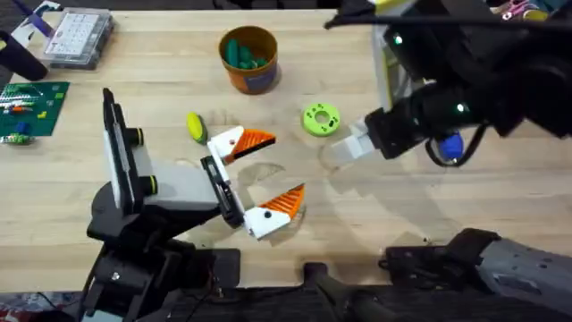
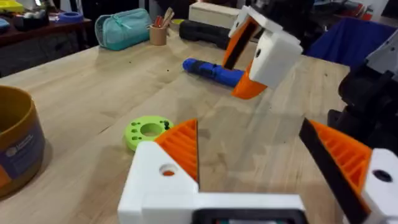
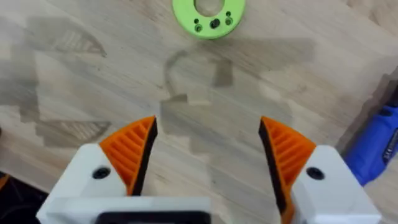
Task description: Pick up the gripper from the table and insert it into the empty holder that is missing its gripper. Then pick up a screw, insert it into the mounting hole, and use the screwdriver to tighten it. Finally, clean up the table by picking up the vegetable and placing it into the bucket.
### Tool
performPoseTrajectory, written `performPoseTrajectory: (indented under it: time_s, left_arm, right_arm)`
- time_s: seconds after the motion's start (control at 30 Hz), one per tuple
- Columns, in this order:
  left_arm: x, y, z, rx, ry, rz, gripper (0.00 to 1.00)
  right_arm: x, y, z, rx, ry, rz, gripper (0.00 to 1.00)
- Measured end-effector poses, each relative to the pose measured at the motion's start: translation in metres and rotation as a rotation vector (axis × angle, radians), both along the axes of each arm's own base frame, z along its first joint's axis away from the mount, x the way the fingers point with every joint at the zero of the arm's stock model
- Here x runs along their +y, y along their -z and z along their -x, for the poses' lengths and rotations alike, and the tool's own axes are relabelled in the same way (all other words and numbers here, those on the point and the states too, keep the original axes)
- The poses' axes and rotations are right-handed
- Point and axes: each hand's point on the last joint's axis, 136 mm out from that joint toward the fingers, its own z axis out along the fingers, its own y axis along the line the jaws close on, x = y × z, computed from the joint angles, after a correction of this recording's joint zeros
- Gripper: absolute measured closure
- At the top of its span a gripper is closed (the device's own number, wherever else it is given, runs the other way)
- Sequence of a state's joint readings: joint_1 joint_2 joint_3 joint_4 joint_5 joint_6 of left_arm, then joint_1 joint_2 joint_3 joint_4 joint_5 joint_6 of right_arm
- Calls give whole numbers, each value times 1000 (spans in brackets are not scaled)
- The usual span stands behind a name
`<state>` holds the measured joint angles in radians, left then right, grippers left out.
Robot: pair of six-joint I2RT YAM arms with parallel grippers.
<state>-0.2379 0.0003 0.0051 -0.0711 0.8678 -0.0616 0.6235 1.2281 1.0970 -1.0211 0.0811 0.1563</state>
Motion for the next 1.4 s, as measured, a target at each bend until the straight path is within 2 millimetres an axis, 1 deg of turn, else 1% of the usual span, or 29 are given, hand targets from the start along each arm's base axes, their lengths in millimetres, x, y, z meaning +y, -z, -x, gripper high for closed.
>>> performPoseTrajectory:
  time_s: [0.13,0.23,0.33,0.53,0.6,0.73,0.87,1.03,1.27,1.33,1.37,1.4]
  left_arm:
    - [0,0,0,0,0,0,13]
    - [0,0,0,0,0,0,13]
    - [0,0,0,0,0,0,13]
    - [0,0,0,0,0,0,13]
    - [0,0,0,0,0,0,13]
    - [0,0,0,0,0,0,13]
    - [0,0,0,0,0,0,13]
    - [0,0,0,0,0,0,13]
    - [0,0,0,0,0,0,13]
    - [0,0,0,0,0,0,13]
    - [0,0,0,0,0,0,13]
    - [0,0,0,0,0,0,13]
  right_arm:
    - [-3,9,5,-17,28,-27,5]
    - [-1,18,5,-20,36,-51,5]
    - [7,25,0,-33,36,-84,5]
    - [21,31,-15,-68,33,-126,5]
    - [23,34,-19,-67,32,-126,4]
    - [24,43,-20,-43,29,-107,5]
    - [29,52,-27,-52,-27,-86,5]
    - [39,67,-41,-73,-107,-61,5]
    - [51,86,-57,-91,-157,-47,6]
    - [54,89,-61,-100,-163,-49,41]
    - [54,90,-63,-101,-167,-49,78]
    - [55,91,-63,-103,-170,-48,149]
